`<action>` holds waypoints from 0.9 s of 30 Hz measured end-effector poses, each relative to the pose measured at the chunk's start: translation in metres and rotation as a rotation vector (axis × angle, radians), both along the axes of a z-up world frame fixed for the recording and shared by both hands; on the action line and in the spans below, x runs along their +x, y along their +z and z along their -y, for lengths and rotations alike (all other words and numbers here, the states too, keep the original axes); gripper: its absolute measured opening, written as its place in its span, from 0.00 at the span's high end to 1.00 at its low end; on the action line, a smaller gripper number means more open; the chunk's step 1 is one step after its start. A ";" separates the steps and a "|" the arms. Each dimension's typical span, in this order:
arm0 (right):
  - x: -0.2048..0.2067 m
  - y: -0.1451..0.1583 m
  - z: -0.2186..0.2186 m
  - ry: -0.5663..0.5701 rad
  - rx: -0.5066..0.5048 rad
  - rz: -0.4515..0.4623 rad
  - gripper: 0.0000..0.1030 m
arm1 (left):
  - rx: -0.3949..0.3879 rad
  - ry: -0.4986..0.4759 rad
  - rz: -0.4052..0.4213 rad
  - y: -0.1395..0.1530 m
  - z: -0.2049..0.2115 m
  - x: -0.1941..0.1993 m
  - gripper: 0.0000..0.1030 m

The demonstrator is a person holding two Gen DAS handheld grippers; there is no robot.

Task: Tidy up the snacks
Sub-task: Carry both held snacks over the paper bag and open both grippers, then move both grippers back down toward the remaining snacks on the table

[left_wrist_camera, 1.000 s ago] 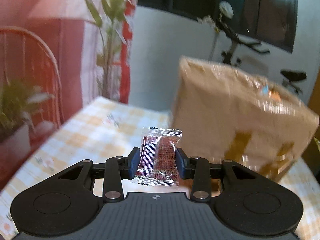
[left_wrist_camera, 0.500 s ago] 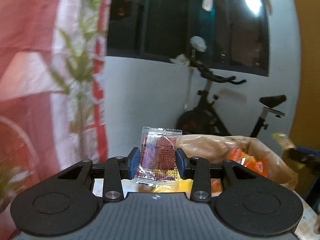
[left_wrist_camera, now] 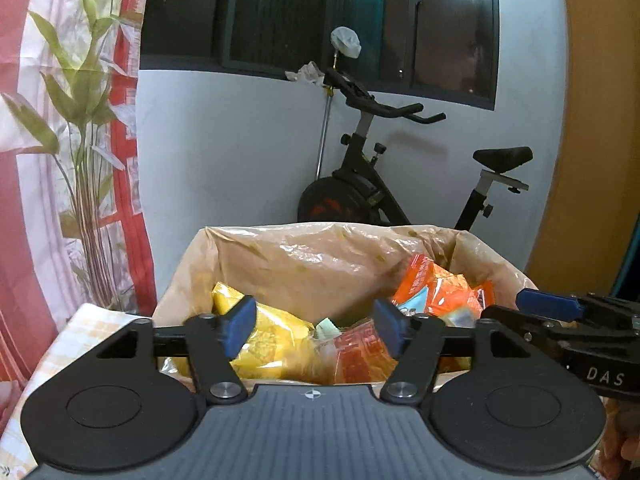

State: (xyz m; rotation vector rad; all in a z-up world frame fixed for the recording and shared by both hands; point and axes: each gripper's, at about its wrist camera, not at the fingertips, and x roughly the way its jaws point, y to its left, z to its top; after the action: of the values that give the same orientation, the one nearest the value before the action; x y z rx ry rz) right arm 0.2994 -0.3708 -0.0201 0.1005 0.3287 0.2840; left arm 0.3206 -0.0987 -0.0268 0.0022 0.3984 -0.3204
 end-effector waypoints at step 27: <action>-0.087 -0.029 0.013 -0.024 -0.052 0.040 0.39 | -0.105 0.116 -0.075 -0.025 -0.063 -0.080 0.28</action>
State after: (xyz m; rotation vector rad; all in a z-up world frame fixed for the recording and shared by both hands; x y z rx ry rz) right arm 0.2124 -0.3838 -0.0493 0.0478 0.2944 0.2538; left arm 0.2402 -0.0355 -0.0522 -0.1356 0.4534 -0.2268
